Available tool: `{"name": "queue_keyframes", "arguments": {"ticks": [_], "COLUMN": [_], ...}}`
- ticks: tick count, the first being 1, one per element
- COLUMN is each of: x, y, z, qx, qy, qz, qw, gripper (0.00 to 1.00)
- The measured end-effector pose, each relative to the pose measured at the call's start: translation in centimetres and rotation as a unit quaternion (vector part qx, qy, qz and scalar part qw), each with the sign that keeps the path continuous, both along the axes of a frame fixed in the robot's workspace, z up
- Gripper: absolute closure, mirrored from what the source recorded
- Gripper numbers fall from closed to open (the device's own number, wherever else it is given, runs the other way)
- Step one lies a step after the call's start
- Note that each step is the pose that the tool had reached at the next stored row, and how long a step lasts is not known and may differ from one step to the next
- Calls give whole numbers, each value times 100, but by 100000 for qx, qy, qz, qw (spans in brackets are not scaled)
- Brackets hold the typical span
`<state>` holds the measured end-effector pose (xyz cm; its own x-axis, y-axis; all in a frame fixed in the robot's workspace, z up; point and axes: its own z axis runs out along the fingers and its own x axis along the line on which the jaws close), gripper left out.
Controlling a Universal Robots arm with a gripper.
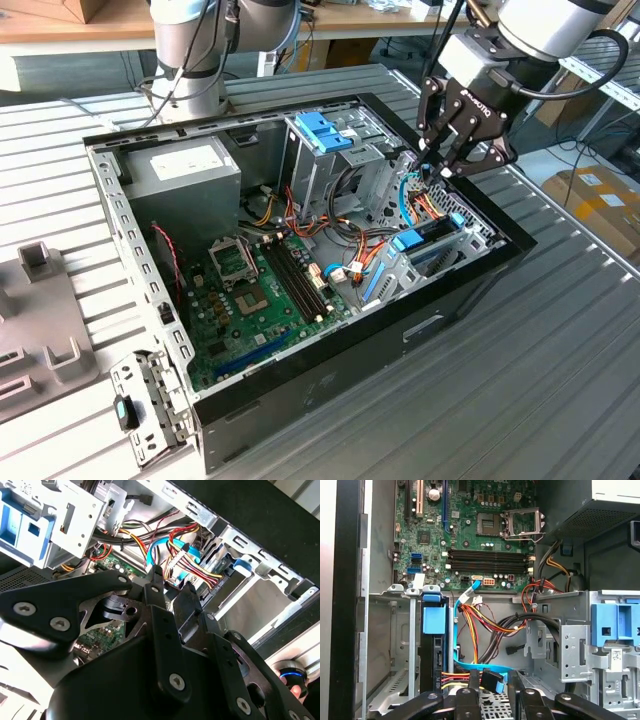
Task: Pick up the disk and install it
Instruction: 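Insert the second disk wire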
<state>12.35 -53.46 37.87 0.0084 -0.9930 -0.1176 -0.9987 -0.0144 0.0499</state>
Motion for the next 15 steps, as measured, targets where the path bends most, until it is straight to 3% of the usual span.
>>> {"name": "queue_keyframes", "arguments": {"ticks": [1,2,12,15], "x": [-1,-1,-5,-6], "y": [0,0,0,0], "z": [0,0,0,0], "qx": [-1,-1,-1,-1], "qy": [-1,-2,0,-1], "qz": [-2,-1,-2,-2], "qw": [100000,100000,100000,100000], "gripper": [65,73,73,66]}}
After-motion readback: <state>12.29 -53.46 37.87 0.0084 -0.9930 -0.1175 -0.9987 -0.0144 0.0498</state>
